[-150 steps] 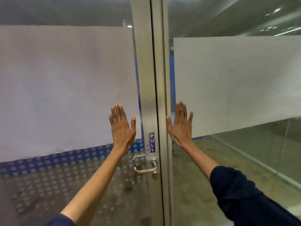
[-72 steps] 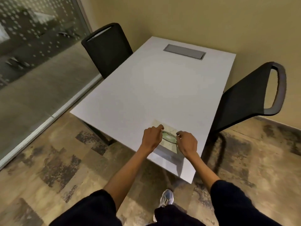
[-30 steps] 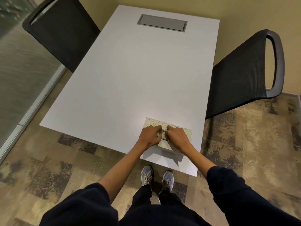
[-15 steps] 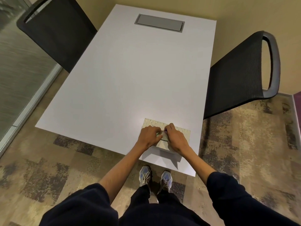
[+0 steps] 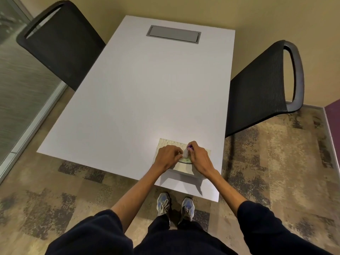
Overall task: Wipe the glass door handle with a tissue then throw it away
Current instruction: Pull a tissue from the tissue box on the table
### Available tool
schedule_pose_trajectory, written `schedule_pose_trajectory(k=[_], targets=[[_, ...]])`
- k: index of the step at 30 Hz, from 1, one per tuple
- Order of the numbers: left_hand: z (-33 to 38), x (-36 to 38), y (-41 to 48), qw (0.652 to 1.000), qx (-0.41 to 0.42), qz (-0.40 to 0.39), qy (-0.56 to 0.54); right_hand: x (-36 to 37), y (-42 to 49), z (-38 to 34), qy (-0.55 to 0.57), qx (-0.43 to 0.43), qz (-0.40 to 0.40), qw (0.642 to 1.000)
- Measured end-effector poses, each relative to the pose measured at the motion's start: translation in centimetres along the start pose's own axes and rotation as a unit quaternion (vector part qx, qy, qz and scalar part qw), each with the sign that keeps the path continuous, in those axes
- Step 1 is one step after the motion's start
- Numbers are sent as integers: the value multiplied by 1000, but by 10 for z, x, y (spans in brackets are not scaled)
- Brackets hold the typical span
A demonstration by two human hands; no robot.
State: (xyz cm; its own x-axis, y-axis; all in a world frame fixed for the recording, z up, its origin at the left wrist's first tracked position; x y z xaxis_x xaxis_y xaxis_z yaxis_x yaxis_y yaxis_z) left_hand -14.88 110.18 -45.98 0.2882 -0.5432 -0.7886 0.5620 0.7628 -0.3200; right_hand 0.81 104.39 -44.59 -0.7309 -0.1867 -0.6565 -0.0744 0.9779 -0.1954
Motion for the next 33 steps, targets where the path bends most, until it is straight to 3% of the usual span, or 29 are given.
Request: schedule_pose_trajectory(k=[11, 18, 25, 29, 33], targets=[[0, -5, 0, 998, 16, -43, -39, -5, -4, -7, 54, 9, 32, 998], [-1, -11, -5, 996, 17, -43, -76, -11, -3, -11, 85, 11, 124, 989], [6, -33, -7, 975, 18, 3, -223, -26, 8, -19, 174, 64, 170, 968], [6, -52, -8, 952, 31, 67, -297, -35, 21, -23, 254, 108, 98, 956], [-1, -73, -15, 953, 43, 106, -282, -35, 36, -40, 257, 57, 22, 964]])
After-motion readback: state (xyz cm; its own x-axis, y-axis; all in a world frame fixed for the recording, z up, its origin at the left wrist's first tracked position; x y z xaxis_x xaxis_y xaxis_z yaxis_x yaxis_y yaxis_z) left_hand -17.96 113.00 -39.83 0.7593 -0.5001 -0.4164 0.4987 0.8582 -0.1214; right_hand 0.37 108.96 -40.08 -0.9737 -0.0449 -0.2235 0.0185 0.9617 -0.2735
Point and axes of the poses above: each hand's wrist, its own y-axis towards the middle knuckle, its own x-axis out of the palm, z = x × y, the point moved 1 cm from there along y, towards the middle knuckle, and after that the axes turned 10 degrees about -z, right-handed, at the moved point
